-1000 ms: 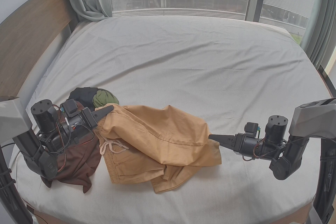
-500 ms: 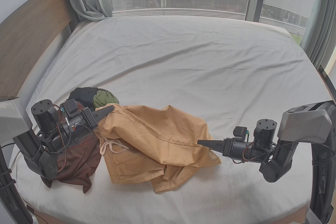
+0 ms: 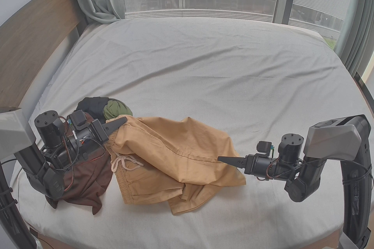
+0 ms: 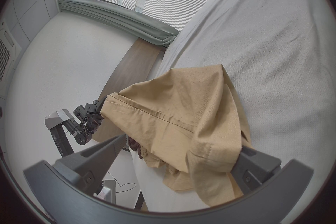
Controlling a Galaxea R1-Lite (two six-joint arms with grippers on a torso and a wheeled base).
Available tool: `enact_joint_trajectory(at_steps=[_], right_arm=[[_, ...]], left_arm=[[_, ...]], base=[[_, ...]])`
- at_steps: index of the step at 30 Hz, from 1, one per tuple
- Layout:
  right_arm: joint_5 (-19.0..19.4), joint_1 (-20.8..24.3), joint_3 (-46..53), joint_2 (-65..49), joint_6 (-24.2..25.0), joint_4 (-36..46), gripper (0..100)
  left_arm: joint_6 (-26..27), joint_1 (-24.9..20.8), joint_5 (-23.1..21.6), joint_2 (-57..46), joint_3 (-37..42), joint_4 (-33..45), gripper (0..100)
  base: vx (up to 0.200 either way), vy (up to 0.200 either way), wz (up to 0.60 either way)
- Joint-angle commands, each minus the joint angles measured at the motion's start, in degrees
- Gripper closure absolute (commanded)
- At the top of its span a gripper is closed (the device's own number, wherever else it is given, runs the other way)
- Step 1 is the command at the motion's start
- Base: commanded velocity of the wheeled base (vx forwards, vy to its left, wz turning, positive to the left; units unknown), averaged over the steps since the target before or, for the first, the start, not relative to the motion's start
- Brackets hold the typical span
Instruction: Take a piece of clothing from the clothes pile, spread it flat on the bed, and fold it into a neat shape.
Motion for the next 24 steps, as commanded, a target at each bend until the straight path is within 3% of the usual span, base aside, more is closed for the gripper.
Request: enact_joint_trajectory(at_steps=[1,11,16,24], right_arm=[[0.2,0.0,1.4,-2.0,0.0,0.0,0],[1.7,0.0,5.9,-9.9,0.1,0.1,0],[3.1,-0.2,6.0,-9.0,0.1,0.1,0],[2.3,0.8,3.3,-2.3,-2.7,0.1,0]], left_arm=[[0.0,0.1,0.0,0.1,-0.1,-0.1,100],[0.0,0.1,0.0,0.1,-0.4,-0.1,100],[0.0,0.0,0.0,0.2,-0.4,-0.1,100],[0.0,-0.1,0.0,0.2,-0.4,-0.1,100]], base=[[0.0,0.0,0.0],[0.0,0.0,0.0],[0.0,0.0,0.0],[0.0,0.0,0.0]])
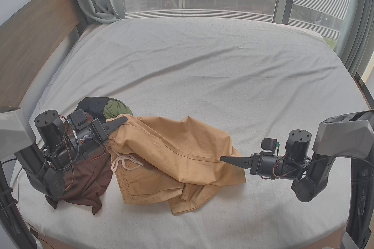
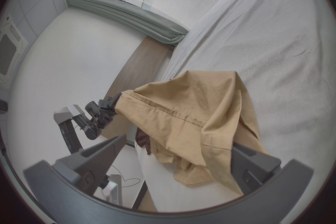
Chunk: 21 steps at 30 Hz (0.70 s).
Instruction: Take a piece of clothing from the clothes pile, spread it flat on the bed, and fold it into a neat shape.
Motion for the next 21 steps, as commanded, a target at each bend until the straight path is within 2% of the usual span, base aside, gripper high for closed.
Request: enact_joint_trajectory(at_steps=[1,11,12,16,21], right_arm=[[-0.3,0.8,-1.9,4.7,-1.8,0.0,0],[-0.8,0.6,-3.9,5.3,-1.8,-0.2,0],[-1.5,0.6,-4.1,5.3,-1.8,-0.1,100],[-5.0,0.5,-5.6,5.5,-1.8,-0.1,100],[-5.4,-0.2,-4.8,4.6,-1.8,0.0,100]], left_arm=[[0.0,-0.1,0.0,0.1,0.0,-0.1,100],[0.0,-0.1,0.0,0.1,0.0,-0.1,100],[0.0,-0.1,0.0,0.1,0.0,-0.1,100],[0.0,-0.1,0.0,0.1,0.0,-0.1,100],[-0.1,-0.3,0.0,0.0,0.0,-0.1,100]], base=[[0.0,0.0,0.0],[0.0,0.0,0.0],[0.0,0.0,0.0],[0.0,0.0,0.0],[0.0,0.0,0.0]])
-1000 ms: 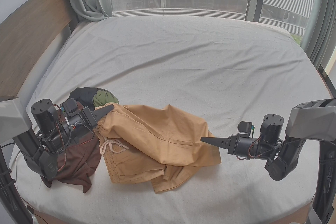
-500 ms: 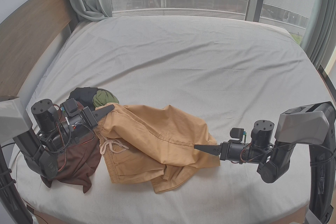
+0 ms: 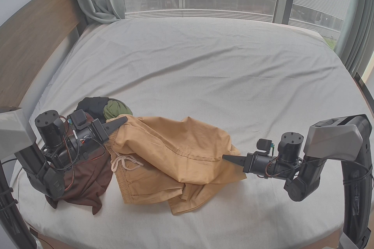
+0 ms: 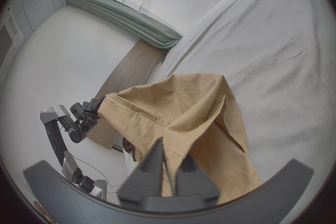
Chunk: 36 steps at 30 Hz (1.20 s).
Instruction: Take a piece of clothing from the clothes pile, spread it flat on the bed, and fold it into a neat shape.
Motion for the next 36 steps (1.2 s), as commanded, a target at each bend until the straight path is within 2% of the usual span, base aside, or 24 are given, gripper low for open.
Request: enact_joint_trajectory(at_steps=[1,5,19,36], right_arm=[[0.0,-0.4,0.2,-0.6,0.0,0.0,100],[0.0,-2.3,2.8,-6.0,-0.3,0.1,100],[0.2,-4.7,7.9,-16.4,-2.4,0.3,100],[0.5,-6.9,8.6,-21.2,-2.1,0.3,100]], left_arm=[[-0.1,-0.2,0.0,-0.1,0.0,-0.1,100],[-0.2,-2.2,0.1,-2.0,0.2,-0.1,100],[0.0,-2.3,-0.1,-4.4,0.3,-0.1,100],[0.0,-3.9,-0.2,-7.3,0.6,-0.1,100]], base=[[0.0,0.0,0.0],[0.0,0.0,0.0],[0.0,0.0,0.0],[0.0,0.0,0.0]])
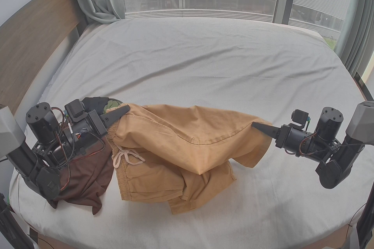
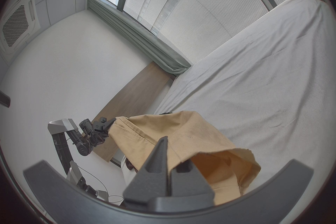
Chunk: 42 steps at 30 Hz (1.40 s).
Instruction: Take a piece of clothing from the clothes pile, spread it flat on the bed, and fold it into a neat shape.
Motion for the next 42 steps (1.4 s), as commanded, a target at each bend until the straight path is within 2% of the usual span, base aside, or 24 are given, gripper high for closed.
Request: enact_joint_trajectory(at_steps=[1,13,22,26,30,42], right_arm=[[0.0,-0.3,0.0,-1.1,0.0,-0.1,100],[0.0,-1.1,0.2,-3.6,0.7,0.0,100],[2.3,-5.1,-0.1,-7.8,4.0,0.0,100],[3.8,-7.9,-0.2,-9.6,5.7,0.0,100],[5.2,-9.2,-0.4,-10.6,7.1,0.0,100],[5.4,-11.2,-1.3,-10.6,7.4,0.0,100]], left_arm=[[0.0,-0.8,0.0,-0.6,0.1,-0.1,100],[0.1,-0.9,0.0,-0.9,0.2,-0.2,100],[0.3,-1.1,-1.4,-3.2,1.5,-0.1,100],[4.0,-0.9,-1.4,-2.4,1.6,-0.1,100],[4.5,-0.9,-1.4,-2.2,1.6,-0.1,100],[4.6,-0.5,-1.2,-1.8,0.7,-0.1,100]], base=[[0.0,0.0,0.0],[0.0,0.0,0.0],[0.0,0.0,0.0],[0.0,0.0,0.0],[0.0,0.0,0.0],[0.0,0.0,0.0]])
